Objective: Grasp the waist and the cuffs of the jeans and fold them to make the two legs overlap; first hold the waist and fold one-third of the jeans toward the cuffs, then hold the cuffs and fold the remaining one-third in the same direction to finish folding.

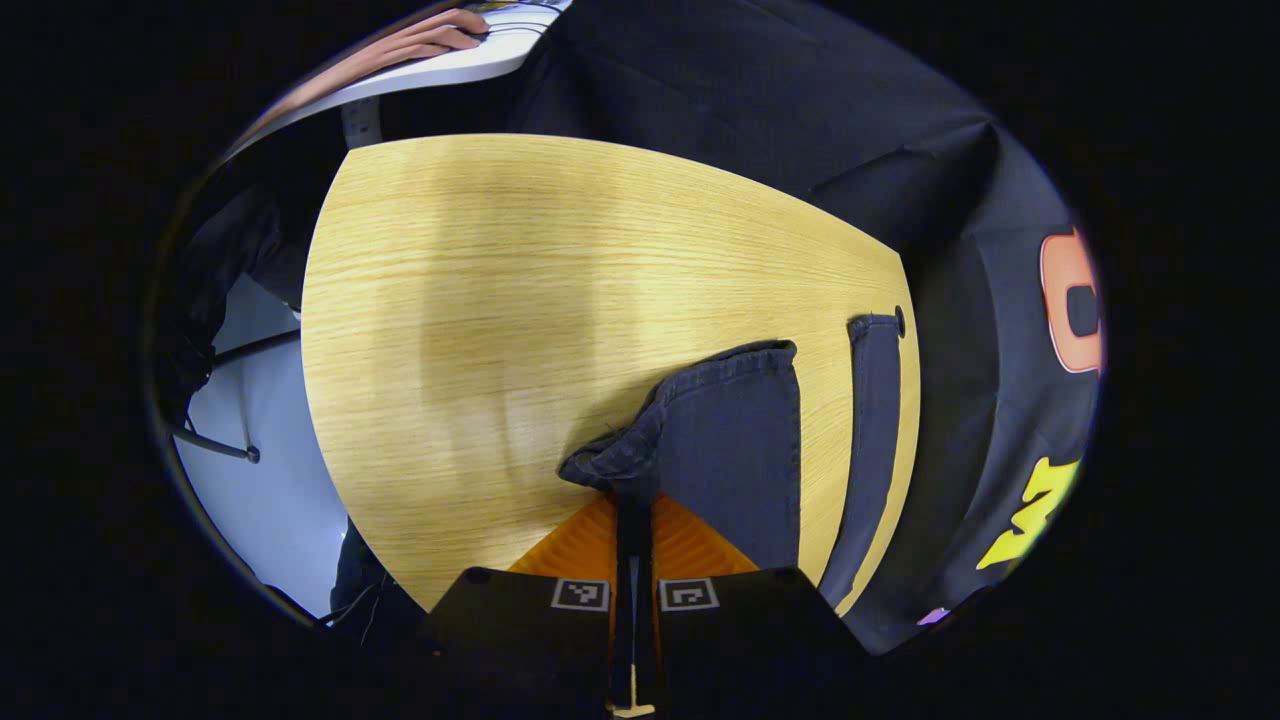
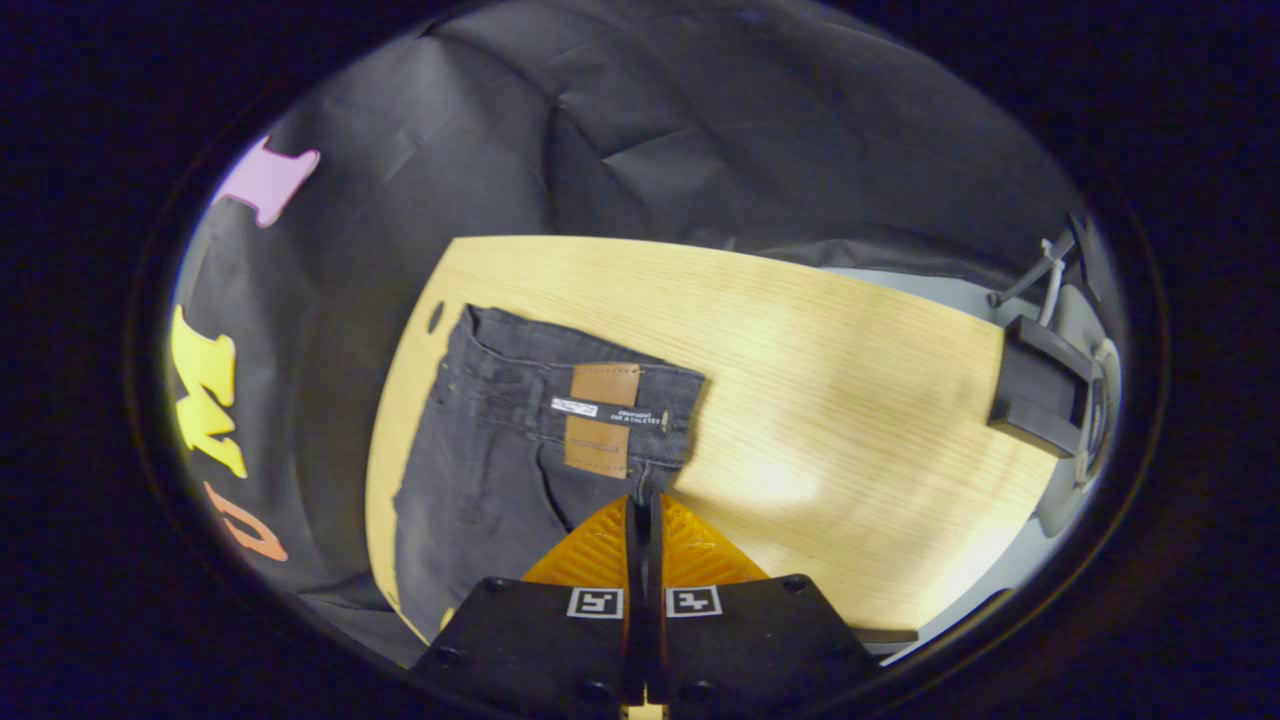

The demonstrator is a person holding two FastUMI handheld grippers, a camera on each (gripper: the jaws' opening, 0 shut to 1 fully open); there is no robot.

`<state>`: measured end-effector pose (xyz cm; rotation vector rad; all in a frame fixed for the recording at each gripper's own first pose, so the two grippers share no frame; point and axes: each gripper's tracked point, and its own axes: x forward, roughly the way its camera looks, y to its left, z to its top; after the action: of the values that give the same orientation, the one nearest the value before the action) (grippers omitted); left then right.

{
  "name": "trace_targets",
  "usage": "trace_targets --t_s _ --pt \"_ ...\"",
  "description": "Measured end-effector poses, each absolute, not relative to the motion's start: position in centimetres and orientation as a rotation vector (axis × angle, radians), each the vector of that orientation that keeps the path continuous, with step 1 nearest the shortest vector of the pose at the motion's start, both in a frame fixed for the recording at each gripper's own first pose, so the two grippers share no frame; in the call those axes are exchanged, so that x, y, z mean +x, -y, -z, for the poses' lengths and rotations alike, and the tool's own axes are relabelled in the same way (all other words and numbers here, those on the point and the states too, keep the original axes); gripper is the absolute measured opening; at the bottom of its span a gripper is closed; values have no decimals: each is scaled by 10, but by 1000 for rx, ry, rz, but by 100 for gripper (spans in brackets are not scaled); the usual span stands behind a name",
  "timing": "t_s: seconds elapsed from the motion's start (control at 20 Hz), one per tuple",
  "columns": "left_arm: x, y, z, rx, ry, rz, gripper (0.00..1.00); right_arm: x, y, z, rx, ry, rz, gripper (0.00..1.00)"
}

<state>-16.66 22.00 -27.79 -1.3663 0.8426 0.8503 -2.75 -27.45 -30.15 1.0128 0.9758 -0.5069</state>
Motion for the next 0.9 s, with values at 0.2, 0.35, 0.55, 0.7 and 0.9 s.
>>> trace_targets --t_s 0.2,0.35,0.55,0.7,0.9 --pt "-140 -222 251 -1427 -771 -792 4 -27 276 274 1034 -938 450 1" --pt "-105 -226 217 -1459 -701 -731 4 2 260 255 1062 -892 396 1" --pt "-54 -235 183 -1481 -642 -695 3 47 241 231 1064 -844 309 1" --pt "-19 -240 177 -1523 -620 -724 3 86 229 219 1086 -822 265 1" --pt "22 -254 178 -1549 -585 -779 3 128 229 219 1097 -793 246 1"
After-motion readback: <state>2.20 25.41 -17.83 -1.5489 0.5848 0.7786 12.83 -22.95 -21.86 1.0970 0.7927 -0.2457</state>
